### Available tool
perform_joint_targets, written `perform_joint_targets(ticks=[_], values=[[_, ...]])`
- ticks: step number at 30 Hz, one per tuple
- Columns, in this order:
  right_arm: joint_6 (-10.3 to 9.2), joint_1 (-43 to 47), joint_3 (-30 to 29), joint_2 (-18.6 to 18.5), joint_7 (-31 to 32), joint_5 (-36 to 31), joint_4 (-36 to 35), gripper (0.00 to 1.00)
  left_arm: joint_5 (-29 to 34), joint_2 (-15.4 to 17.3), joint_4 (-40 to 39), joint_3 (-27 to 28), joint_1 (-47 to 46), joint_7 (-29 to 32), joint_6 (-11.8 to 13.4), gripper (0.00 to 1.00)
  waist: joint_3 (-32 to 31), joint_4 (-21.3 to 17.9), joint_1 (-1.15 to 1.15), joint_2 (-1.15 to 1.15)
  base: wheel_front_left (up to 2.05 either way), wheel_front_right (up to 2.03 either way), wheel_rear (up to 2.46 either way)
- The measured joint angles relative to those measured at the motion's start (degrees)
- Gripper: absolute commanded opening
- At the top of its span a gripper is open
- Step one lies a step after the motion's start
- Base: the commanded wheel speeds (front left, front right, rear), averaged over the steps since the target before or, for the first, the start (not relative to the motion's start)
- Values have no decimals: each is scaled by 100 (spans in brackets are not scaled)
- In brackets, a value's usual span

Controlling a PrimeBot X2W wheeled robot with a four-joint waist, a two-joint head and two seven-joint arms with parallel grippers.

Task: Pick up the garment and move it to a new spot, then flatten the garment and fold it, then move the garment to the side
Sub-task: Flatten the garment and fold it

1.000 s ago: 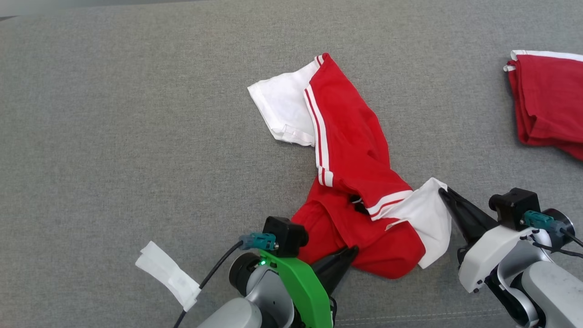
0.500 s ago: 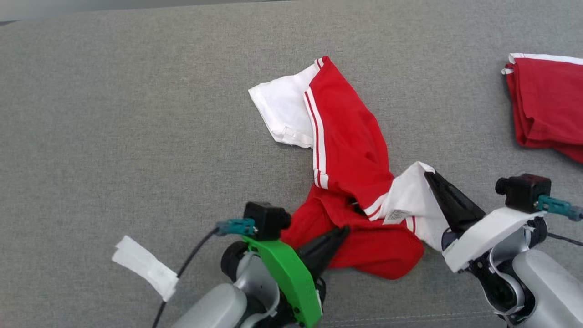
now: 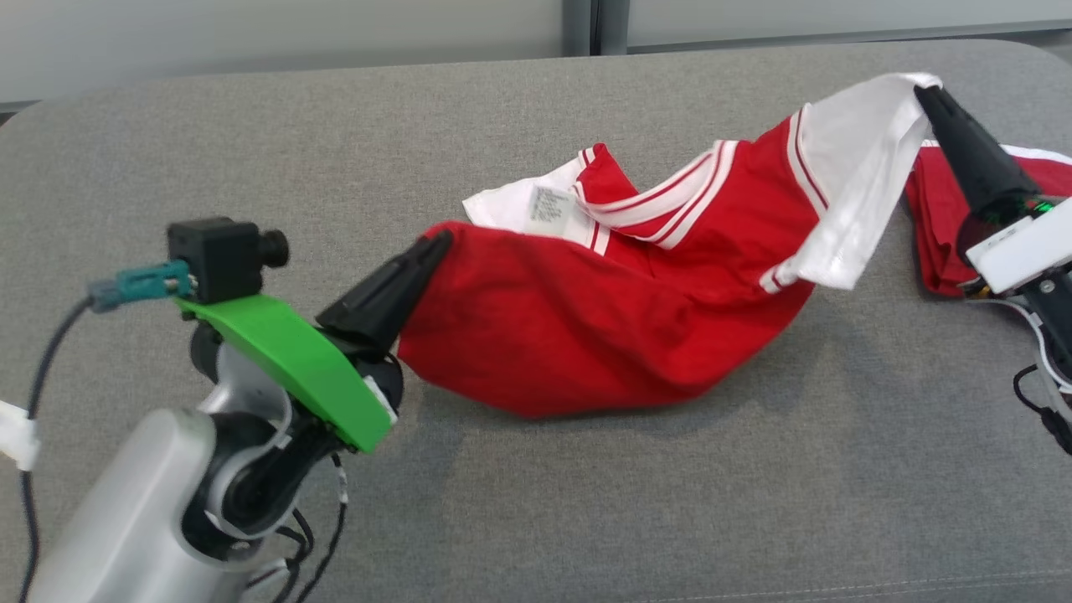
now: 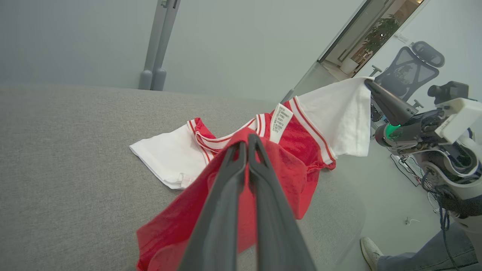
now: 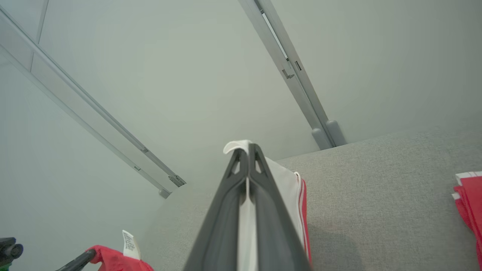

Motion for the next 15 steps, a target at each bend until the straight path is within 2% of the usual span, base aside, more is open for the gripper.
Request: perform_joint_targets(ticks=[4, 8, 15], values=[[-162, -292, -380, 22, 214, 495, -233, 0, -83, 328, -261, 430, -320, 208, 45, 0, -159, -50, 0, 0, 0, 0, 0], [-325, -488, -1145, 227, 105, 1124, -645, 0, -336, 506, -682, 788, -513, 365, 54, 0, -299, -167, 0, 0, 0, 0, 0], [-394, -618, -2153, 437, -179, 1872, -1673, 0, -916, 730, -1440, 1338, -693, 651, 120, 0, -539, -440, 0, 0, 0, 0, 0]])
